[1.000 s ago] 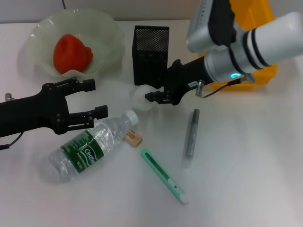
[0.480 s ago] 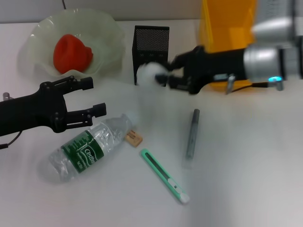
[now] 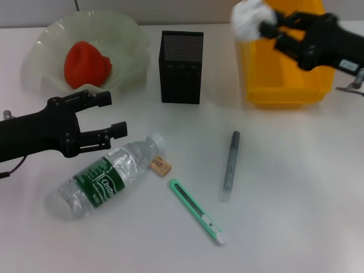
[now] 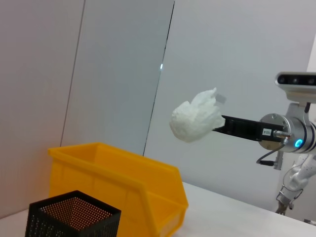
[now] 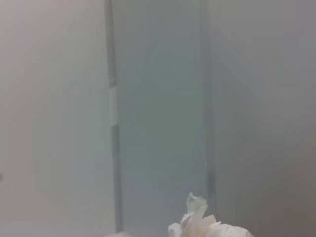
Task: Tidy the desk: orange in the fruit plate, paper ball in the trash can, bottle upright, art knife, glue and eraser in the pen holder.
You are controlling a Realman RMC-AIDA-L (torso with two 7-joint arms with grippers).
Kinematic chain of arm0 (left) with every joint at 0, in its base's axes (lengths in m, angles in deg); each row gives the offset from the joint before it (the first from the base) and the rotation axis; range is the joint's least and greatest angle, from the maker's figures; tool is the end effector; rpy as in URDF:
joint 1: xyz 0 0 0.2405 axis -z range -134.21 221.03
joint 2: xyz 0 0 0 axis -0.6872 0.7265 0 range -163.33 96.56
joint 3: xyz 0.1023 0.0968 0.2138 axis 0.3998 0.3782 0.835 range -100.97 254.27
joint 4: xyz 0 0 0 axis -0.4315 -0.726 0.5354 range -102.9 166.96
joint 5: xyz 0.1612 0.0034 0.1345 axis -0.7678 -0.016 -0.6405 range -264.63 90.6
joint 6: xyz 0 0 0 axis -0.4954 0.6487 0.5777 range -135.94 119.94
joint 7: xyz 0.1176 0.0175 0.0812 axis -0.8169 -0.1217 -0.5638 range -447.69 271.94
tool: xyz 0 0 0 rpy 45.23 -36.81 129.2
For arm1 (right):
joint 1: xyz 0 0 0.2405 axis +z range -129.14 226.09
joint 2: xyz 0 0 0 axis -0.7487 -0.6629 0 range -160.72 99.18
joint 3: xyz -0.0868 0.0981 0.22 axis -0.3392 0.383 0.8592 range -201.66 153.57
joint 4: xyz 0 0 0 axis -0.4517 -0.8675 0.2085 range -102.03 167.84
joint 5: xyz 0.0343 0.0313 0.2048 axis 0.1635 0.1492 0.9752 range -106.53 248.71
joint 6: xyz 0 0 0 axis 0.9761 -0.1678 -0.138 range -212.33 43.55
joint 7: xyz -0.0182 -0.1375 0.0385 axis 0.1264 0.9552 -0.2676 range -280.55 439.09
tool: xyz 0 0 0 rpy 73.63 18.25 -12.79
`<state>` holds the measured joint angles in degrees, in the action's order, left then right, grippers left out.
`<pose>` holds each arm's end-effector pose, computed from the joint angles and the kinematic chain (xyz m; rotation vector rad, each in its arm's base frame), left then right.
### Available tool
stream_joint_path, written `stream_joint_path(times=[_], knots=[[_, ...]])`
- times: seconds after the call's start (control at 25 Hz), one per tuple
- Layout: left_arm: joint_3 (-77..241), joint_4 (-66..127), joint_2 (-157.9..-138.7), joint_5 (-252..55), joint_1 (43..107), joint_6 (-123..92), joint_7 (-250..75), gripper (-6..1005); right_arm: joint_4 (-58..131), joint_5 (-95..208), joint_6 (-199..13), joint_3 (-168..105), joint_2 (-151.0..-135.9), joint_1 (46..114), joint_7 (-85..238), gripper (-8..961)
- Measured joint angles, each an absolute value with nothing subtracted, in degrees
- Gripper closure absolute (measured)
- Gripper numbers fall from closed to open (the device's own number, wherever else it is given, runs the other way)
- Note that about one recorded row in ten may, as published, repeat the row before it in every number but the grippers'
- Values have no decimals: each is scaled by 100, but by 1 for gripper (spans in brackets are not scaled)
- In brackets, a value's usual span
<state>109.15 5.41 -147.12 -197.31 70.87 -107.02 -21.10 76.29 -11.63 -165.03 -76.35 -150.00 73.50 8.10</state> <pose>-0.2866 0.2999 0.0262 -2.6583 -0.5255 -0.9409 0.2300 0.3539 0.0340 -2.3775 0.3685 1.0072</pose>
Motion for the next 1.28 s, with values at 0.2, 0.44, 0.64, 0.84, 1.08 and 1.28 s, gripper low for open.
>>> stream_joint_path(times=[0.2, 0.44, 0.64, 0.84, 1.08, 1.28], knots=[[10841, 556, -14711, -19731, 7089, -10702, -2106, 154, 7209, -865, -16100, -7041, -15004, 7404, 1312, 671], [10819, 555, -14741, -19731, 7070, -10703, -2104, 154, 7065, -573, -15095, -6961, -15010, 7624, 1405, 632], [10796, 550, -14752, -19731, 7063, -10704, -2102, 154, 6898, -600, -14408, -7032, -15009, 7912, 1408, 600], [10722, 555, -14752, -19732, 7064, -10715, -2099, 154, 6807, -625, -14095, -7049, -15001, 8019, 1410, 568], [10698, 544, -14749, -19732, 7066, -10715, -2099, 155, 6790, -626, -13927, -7178, -14998, 8037, 1413, 530], [10697, 541, -14747, -19731, 7073, -10713, -2099, 155, 6787, -522, -13978, -7134, -15003, 8016, 1414, 407]])
